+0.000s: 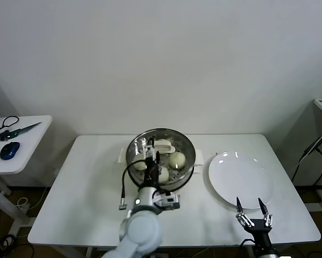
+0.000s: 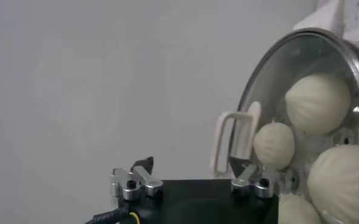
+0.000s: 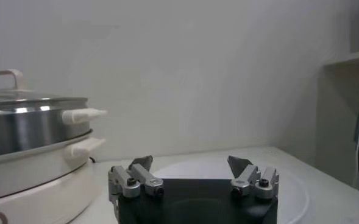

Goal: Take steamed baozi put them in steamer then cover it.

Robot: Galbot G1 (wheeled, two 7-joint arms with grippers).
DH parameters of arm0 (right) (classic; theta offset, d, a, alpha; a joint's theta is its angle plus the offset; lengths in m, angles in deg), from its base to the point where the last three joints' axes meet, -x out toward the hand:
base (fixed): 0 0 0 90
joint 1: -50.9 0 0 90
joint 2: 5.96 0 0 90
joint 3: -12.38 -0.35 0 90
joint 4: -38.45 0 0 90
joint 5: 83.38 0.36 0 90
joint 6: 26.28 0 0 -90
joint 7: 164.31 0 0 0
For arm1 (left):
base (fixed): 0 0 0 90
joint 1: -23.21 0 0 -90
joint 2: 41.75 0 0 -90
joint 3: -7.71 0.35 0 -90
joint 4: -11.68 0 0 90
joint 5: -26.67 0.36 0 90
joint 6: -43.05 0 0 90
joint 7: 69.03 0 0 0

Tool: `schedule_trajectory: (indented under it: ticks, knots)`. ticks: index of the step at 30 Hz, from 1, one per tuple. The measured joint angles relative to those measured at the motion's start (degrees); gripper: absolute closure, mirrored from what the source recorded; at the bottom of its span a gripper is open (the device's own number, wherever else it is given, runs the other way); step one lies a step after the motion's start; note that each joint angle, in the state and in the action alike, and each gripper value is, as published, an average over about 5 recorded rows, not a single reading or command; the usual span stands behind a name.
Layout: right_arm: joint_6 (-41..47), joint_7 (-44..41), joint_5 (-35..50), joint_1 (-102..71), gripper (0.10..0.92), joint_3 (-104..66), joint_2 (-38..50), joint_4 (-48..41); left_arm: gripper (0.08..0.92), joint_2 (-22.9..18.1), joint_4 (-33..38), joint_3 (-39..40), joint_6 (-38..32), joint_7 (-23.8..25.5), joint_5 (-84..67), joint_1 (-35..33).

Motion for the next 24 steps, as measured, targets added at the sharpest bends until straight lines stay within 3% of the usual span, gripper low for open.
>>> schedule_trajectory:
  ticks: [4, 12, 18, 24]
  knots:
    - [0.9, 0.9, -0.9, -0.1, 0.203, 0.3, 0.4, 1.3, 0.181, 1.5, 3.8, -4.8, -3.3, -4.2, -8.7, -3.4]
    - [2.0, 1.8, -4.1, 0.5, 0.203, 0.2, 0.7, 2.0, 0.177, 3.8, 8.2, -20.7, -11.8, -11.7, -36.3, -10.8]
    - [2.6, 1.9, -5.1, 1.0, 0.203, 0.5, 1.1, 1.7, 0.177, 5.6, 7.3, -32.1, -21.0, -14.2, -58.6, -18.1]
    - [2.9, 1.8, -5.0, 1.6, 0.203, 0.9, 1.3, 0.9, 0.177, 5.7, 4.6, -37.2, -30.6, -15.4, -73.3, -24.9]
